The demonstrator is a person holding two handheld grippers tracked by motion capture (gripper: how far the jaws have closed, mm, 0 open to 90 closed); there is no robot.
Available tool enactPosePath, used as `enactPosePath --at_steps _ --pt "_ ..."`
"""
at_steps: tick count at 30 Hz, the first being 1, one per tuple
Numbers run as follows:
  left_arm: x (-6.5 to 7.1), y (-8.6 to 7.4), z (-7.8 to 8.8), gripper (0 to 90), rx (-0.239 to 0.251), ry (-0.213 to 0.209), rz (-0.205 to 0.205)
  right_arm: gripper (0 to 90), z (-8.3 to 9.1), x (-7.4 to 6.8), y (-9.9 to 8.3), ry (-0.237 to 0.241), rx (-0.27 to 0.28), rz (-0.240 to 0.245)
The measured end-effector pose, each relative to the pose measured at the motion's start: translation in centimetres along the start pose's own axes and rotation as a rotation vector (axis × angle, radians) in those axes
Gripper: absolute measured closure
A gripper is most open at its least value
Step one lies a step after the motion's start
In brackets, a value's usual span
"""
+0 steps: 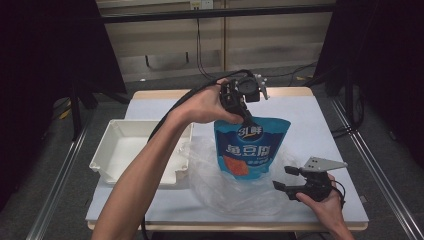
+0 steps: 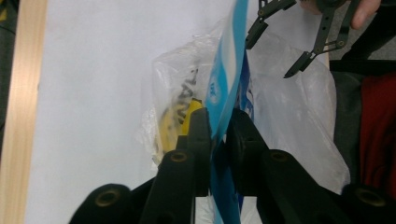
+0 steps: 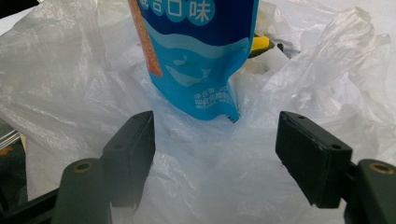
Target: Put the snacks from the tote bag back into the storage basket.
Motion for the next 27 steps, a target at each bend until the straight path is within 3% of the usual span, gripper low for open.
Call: enactPosePath --at_steps 3,5,7,13,16,24,27 --pt "0.1 0.1 -0.1 87.5 -0.011 -0.025 -0.011 28.7 0.0 0.0 0.0 0.001 0.0 0.002" --pt "0.2 0.2 -0.1 88.8 -0.033 -0.021 -0.022 28.7 0.0 -0.1 0.0 0.001 0.001 0.002" --pt "0.4 0.5 -0.1 89.3 -0.055 0.01 -0.029 28.7 0.0 0.0 0.0 0.003 0.001 0.004" --pt "0.5 0.8 -0.3 88.0 -0.1 0.015 -0.018 28.7 0.0 0.0 -0.1 0.001 -0.003 0.005" --pt "0.4 0.9 -0.4 85.7 -0.104 0.025 -0.006 28.7 -0.1 0.0 -0.1 -0.002 -0.005 0.003" --pt "0.1 1.1 -1.5 84.1 -0.112 0.002 0.013 28.7 -0.1 0.0 -0.1 -0.002 -0.006 -0.002" --pt "0.2 1.1 -1.8 86.3 -0.108 -0.008 0.003 28.7 0.0 0.1 -0.1 -0.004 -0.005 0.0"
Point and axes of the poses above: each handheld gripper's, and its own axes: z roughly backward along the jaws, y roughly out of its top, x roughly to its right, the point moved 6 cm from there along -z, roughly forward along the jaws, and after that the axes turned 3 degrees about z, right-handed, at the moved point
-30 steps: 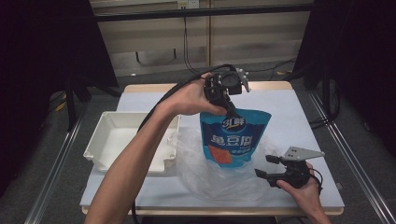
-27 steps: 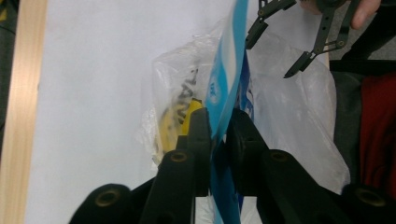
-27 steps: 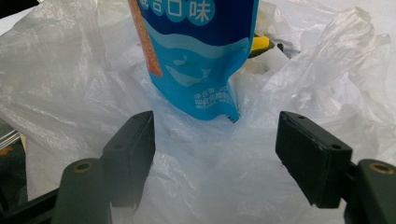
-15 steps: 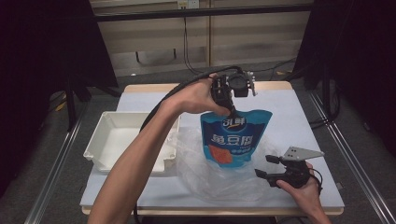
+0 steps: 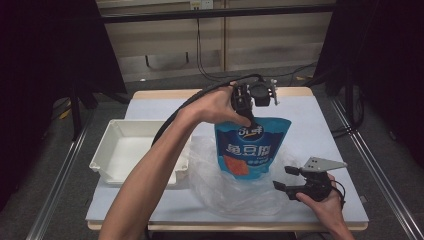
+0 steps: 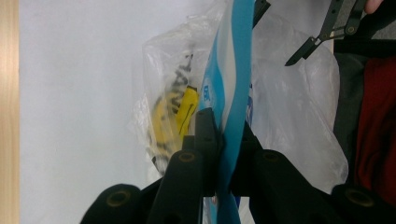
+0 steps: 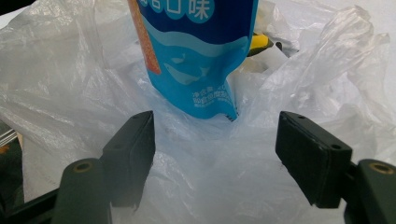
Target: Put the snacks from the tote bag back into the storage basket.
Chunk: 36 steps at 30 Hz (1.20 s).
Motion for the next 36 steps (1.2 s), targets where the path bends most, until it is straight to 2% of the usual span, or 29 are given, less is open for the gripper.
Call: enactPosePath --at_steps 2,8,13,15,16,17,20,29,30,36 --pt "-0.1 0.1 0.0 89.0 0.027 0.033 -0.022 28.7 0.0 0.0 0.0 -0.001 0.001 0.0" --pt "-0.1 0.1 0.1 90.0 0.036 0.005 -0.034 28.7 0.0 0.0 0.0 -0.002 0.001 -0.001" --pt "-0.4 -0.2 0.3 90.0 0.03 0.016 -0.03 28.6 0.1 0.1 0.0 -0.005 0.004 -0.005" --pt "-0.3 -0.1 0.3 90.0 0.037 0.022 -0.036 28.5 0.1 0.1 0.0 -0.006 0.004 -0.004" --pt "-0.3 -0.1 0.3 90.0 0.023 0.013 -0.048 28.5 0.1 0.1 0.0 -0.006 0.005 -0.004" --pt "-0.1 0.1 0.3 90.0 0.028 0.022 -0.046 28.5 0.1 0.1 0.0 -0.006 0.005 -0.003" --pt "0.0 0.5 0.6 90.0 0.033 0.013 -0.04 28.5 0.1 0.1 0.0 -0.006 0.01 -0.001" --pt "0.8 1.6 2.4 90.0 0.04 -0.005 -0.052 28.0 0.3 0.2 0.1 -0.01 0.022 -0.004" --pt "0.8 1.6 2.7 90.0 0.032 -0.006 -0.072 28.0 0.4 0.2 0.1 -0.01 0.023 -0.003" --pt "1.1 2.1 4.2 90.0 0.035 -0.001 -0.067 27.0 0.4 0.1 0.2 -0.007 0.032 -0.004"
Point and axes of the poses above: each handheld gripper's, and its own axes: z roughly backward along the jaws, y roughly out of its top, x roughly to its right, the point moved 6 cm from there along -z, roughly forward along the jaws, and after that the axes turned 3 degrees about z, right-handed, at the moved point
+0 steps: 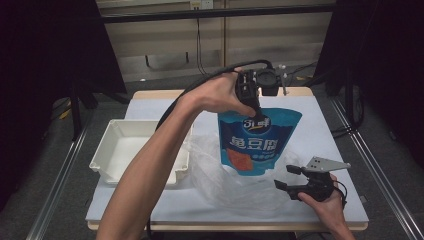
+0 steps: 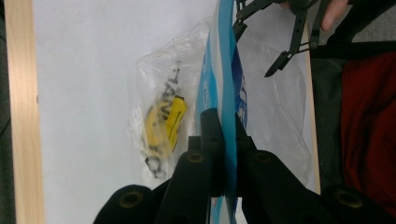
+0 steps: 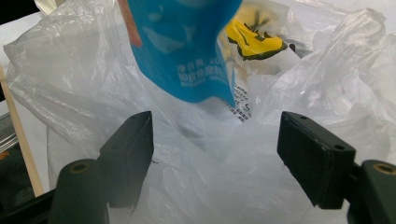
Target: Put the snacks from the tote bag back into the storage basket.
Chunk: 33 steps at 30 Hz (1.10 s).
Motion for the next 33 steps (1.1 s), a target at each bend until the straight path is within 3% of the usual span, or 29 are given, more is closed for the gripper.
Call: enactPosePath --at_steps 9,13,18,23,32,33 --pt "-0.8 -0.8 3.6 90.0 0.026 0.009 0.036 26.0 0.1 0.1 0.0 -0.002 0.009 -0.001" --pt "-0.6 -1.1 4.7 90.0 0.004 0.011 0.026 25.8 0.0 0.1 0.0 -0.004 0.008 -0.005" --pt "-0.9 -1.8 6.2 90.0 -0.002 0.017 0.046 25.4 0.0 0.0 0.1 0.002 0.01 -0.001" --pt "-1.2 -3.3 7.7 90.0 -0.006 0.023 0.071 25.4 0.1 0.2 0.0 -0.003 0.009 0.0" --pt "-1.9 -6.6 9.8 90.0 -0.037 0.096 0.107 25.3 0.0 0.1 0.1 -0.004 0.012 -0.003" --pt "-2.0 -7.0 9.8 90.0 -0.03 0.097 0.126 25.2 0.0 0.1 0.1 -0.005 0.011 -0.003"
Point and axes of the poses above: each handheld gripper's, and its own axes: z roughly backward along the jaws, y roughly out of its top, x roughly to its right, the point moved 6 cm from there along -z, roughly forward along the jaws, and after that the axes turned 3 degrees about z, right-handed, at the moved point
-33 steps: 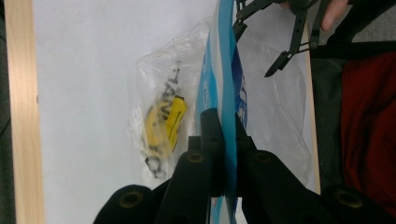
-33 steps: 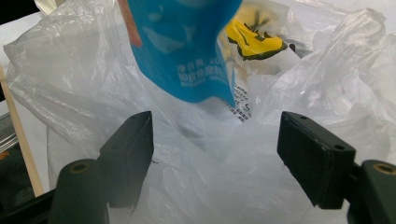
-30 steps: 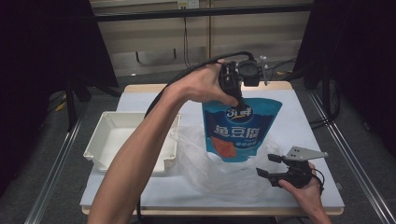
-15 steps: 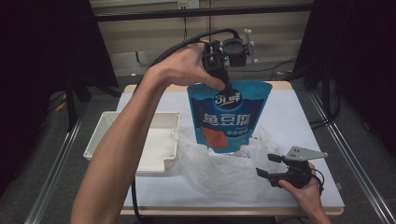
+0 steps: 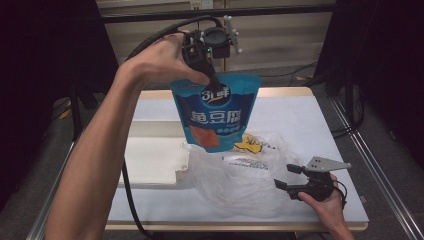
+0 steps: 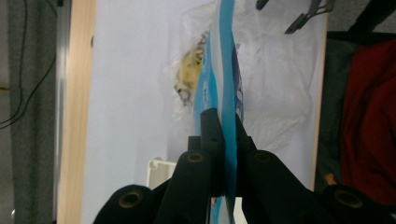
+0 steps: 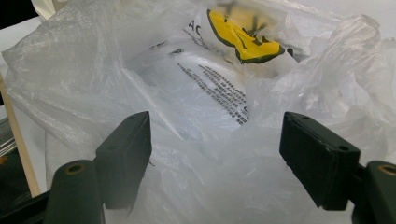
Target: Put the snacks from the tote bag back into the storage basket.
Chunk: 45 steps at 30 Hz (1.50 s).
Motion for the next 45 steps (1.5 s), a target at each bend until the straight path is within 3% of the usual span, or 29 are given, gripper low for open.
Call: enactPosePath --at_steps 27,31,32,42,45 --pt "-3.6 -8.4 2.9 90.0 0.013 0.066 0.164 19.5 -0.1 0.2 0.0 -0.002 0.008 -0.013" --pt "-3.9 -9.8 3.5 90.0 -0.013 0.095 0.162 19.5 -0.1 0.1 0.0 -0.002 0.004 -0.011" --pt "-4.0 -10.1 3.6 90.0 -0.008 0.098 0.178 19.5 -0.1 0.1 0.0 -0.003 0.004 -0.011" --pt "-4.7 -13.4 4.0 90.0 -0.022 0.106 0.231 18.8 -0.2 -0.3 0.2 0.01 0.008 -0.008" --pt "-5.1 -14.3 4.1 90.0 -0.032 0.114 0.23 18.6 -0.3 -0.4 0.2 0.017 0.011 -0.001"
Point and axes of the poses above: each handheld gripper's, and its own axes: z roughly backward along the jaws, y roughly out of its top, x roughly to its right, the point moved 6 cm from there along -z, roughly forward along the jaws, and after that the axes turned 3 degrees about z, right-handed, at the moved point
